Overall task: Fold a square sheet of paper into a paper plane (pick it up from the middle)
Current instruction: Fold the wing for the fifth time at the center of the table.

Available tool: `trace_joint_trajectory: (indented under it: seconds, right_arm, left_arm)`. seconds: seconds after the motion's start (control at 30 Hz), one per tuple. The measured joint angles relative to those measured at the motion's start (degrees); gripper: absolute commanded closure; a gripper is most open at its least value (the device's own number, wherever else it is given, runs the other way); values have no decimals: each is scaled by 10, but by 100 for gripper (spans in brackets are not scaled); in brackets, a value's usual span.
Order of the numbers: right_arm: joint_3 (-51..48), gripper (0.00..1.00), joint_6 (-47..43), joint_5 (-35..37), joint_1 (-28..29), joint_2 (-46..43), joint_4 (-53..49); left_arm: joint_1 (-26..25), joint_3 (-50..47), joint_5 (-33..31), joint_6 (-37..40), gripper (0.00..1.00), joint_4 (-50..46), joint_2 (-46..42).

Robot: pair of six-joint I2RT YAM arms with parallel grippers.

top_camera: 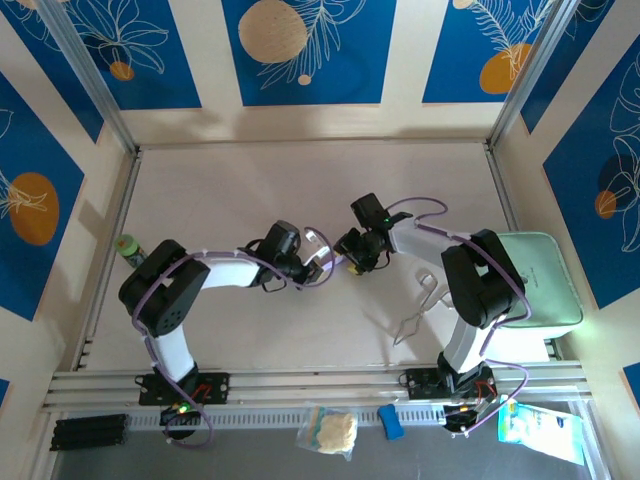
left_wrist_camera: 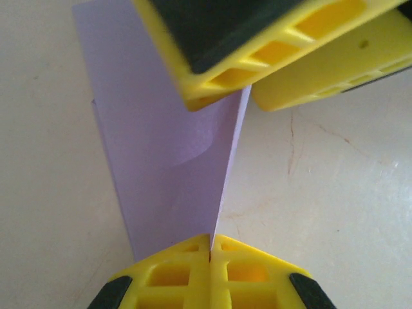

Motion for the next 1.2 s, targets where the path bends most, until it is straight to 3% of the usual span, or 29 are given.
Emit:
trace_joint_trajectory:
  seconds: [0.27, 0.6, 0.87, 1.2]
  right_arm:
    - [-38, 38, -79, 1, -39, -81, 43]
    - [-107, 38, -169, 1, -66, -158, 108]
    - [-149, 38, -210, -34, -66, -150, 146]
    - [-134, 42, -250, -52, -44, -74, 155]
  left_arm:
    - [17, 10, 62, -109, 100, -17, 3]
    - [20, 10, 104, -250, 100, 14, 29]
    - [21, 0, 104, -360, 100, 62, 39]
    - [24, 0, 115, -452, 100, 99, 62]
